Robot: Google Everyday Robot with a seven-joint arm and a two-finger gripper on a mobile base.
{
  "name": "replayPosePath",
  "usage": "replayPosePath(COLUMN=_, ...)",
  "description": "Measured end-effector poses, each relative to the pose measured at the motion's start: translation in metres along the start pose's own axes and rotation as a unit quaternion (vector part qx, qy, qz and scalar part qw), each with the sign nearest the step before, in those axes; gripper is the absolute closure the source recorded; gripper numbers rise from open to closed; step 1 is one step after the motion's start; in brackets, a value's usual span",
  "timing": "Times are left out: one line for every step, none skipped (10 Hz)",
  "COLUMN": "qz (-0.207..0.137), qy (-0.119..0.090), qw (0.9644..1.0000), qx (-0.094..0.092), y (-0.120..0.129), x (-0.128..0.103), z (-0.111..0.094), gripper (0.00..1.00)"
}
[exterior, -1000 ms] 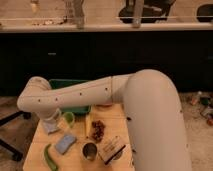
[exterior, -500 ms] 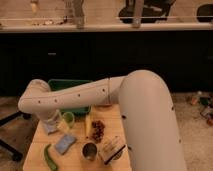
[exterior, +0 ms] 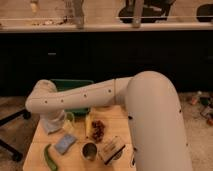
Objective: Wipe purple bowl with towel
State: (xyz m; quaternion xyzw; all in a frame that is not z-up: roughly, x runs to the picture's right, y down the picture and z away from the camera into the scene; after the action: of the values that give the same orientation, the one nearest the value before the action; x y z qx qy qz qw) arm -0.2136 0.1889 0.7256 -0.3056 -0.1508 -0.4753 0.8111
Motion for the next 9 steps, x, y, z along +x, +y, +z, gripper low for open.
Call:
replayPosePath(qz=-0.006, qy=-0.002, qw=1.0, qx=0.0, y=-0.001, x=-0.002, z=0.003, gripper=0.2)
replayPosePath(qz=-0.013, qy=-0.003, qw=0.9999, qx=-0.002, y=-0.007, x=-0.005, z=0.005, gripper=0.2)
replayPosePath(qz=-0.02, qy=-0.003, qw=0.9998, qx=-0.005, y=-0.016, x=-0.009, z=0.007, gripper=0.2)
replayPosePath(qz=-0.027, qy=-0.003, qw=0.9996, qx=-0.008, y=-0.027, x=-0.015, z=0.007, gripper=0.2)
replayPosePath(qz=-0.036, qy=-0.002, qw=0.9993, qx=-0.011, y=-0.043, x=-0.023, z=0.009, gripper=0.2)
replayPosePath(qz=-0.047, qy=-0.002, qw=0.9988, qx=-0.013, y=-0.066, x=-0.032, z=0.011, gripper=0.2)
replayPosePath(qz=-0.055, qy=-0.003, qw=0.9984, qx=-0.015, y=-0.081, x=-0.037, z=0.014, gripper=0.2)
replayPosePath(qz=-0.066, qy=-0.007, qw=0.9976, qx=-0.017, y=-0.101, x=-0.042, z=0.022, gripper=0.2)
replayPosePath(qz=-0.072, qy=-0.009, qw=0.9972, qx=-0.018, y=-0.112, x=-0.039, z=0.031, gripper=0.2)
